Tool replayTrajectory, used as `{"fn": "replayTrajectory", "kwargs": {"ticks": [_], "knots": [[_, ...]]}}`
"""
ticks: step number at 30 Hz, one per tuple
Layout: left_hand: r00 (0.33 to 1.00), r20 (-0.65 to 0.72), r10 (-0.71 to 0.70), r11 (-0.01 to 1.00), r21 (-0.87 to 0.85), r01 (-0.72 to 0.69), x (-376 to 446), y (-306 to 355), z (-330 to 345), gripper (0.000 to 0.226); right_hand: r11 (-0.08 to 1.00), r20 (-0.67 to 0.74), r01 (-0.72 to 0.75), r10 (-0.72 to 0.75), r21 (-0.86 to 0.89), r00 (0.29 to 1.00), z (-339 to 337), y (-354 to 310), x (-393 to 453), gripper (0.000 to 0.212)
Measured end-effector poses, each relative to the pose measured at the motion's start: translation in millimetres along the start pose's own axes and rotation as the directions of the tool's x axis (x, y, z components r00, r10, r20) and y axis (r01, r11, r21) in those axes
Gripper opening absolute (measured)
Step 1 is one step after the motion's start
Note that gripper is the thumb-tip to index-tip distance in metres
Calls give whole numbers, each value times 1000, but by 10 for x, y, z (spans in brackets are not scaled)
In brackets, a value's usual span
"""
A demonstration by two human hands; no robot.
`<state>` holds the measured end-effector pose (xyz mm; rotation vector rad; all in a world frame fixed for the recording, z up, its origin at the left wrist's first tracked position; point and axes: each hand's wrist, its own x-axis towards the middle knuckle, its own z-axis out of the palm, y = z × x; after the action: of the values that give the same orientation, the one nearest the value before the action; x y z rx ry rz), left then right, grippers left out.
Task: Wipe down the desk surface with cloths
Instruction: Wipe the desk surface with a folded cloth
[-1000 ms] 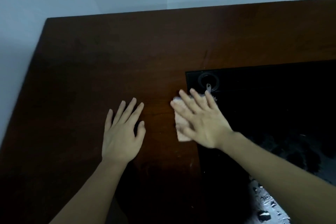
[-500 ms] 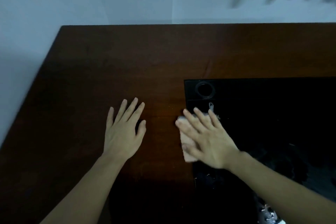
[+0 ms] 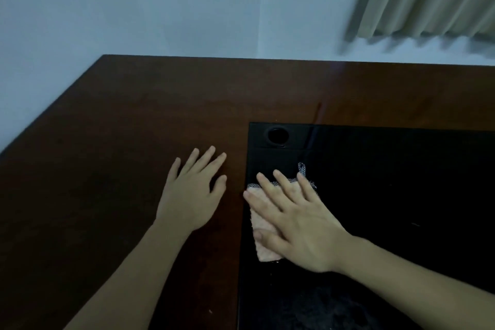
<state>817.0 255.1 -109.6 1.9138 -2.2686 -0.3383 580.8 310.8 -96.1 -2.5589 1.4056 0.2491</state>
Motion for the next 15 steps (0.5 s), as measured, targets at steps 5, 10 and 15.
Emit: {"fn": "replayTrajectory", "kwargs": {"ticks": [5, 10, 15], "knots": [[999, -37, 5, 1000, 15, -4, -11, 21, 51, 51, 998, -46, -2, 0, -61, 999, -22, 191, 204, 65], [999, -18, -27, 999, 24, 27, -6, 55, 65, 51, 989, -68, -144, 145, 23, 987, -145, 459, 652, 64], [999, -12, -39, 999, 18, 39, -53, 74, 23, 50, 997, -51, -69, 67, -34, 996, -40, 224, 248, 64]]}}
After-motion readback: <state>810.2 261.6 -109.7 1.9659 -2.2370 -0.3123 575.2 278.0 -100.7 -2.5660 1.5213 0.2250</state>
